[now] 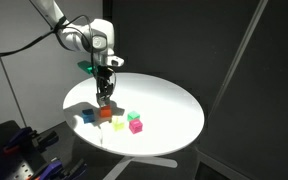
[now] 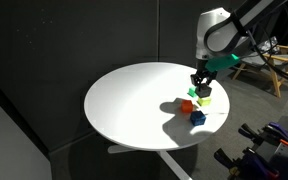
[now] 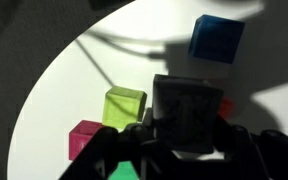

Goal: Put the grey toy block on top of the three aligned toy blocks

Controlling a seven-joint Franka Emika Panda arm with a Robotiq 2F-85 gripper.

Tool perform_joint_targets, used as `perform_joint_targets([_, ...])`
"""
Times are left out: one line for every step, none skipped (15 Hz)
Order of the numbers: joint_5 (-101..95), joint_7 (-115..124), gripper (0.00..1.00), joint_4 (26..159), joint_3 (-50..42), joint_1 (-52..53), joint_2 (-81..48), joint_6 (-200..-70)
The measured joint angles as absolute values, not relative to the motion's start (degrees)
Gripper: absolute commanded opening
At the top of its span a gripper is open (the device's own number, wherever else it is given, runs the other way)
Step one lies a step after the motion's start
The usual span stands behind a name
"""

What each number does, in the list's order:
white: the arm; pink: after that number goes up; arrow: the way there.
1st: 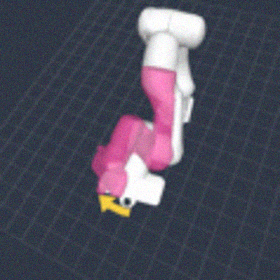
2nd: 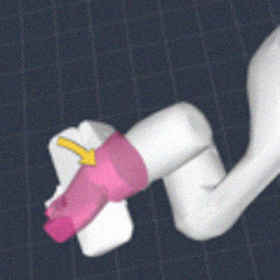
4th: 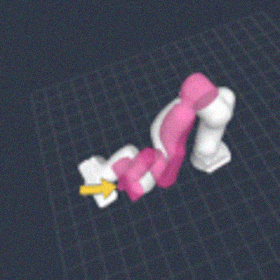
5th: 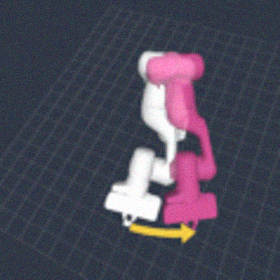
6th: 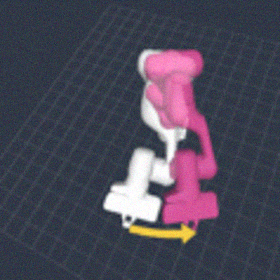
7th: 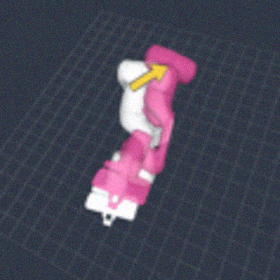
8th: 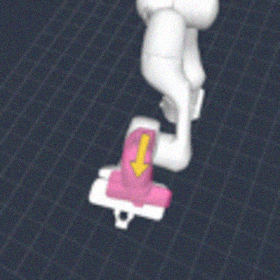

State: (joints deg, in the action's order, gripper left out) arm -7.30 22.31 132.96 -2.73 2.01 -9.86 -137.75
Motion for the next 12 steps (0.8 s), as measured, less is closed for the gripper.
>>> perform_joint_targets([-7.3,22.3,0.27,132.2,-3.1,1.6,-10.1,-137.6])
perform_joint_targets([-7.3,22.3,0.27,131.4,-3.4,1.3,-10.5,-137.4])
perform_joint_targets([-7.2,22.3,0.27,130.6,-3.8,1.0,-11.0,-137.3])
perform_joint_targets([-7.1,22.3,0.27,129.8,-4.1,0.7,-11.5,-137.2])
perform_joint_targets([-7.0,22.3,0.27,129.0,-4.4,0.4,-12.1,-137.1])
perform_joint_targets([-6.8,22.3,0.27,128.2,-4.7,0.2,-12.7,-137.1])
perform_joint_targets([-6.3,22.3,0.27,127.3,-5.0,-0.1,-13.3,-137.1])
perform_joint_targets([-5.7,22.3,0.27,126.5,-5.2,-0.4,-14.0,-137.1])
perform_joint_targets([-5.0,22.3,0.27,125.6,-5.3,-0.7,-14.7,-137.0])
perform_joint_targets([-4.2,22.3,0.27,124.7,-5.5,-0.9,-15.4,-136.9])
perform_joint_targets([-3.6,22.3,0.27,123.8,-5.7,-1.1,-16.2,-136.8])
perform_joint_targets([-3.0,22.3,0.27,122.9,-5.8,-1.3,-17.0,-136.5])
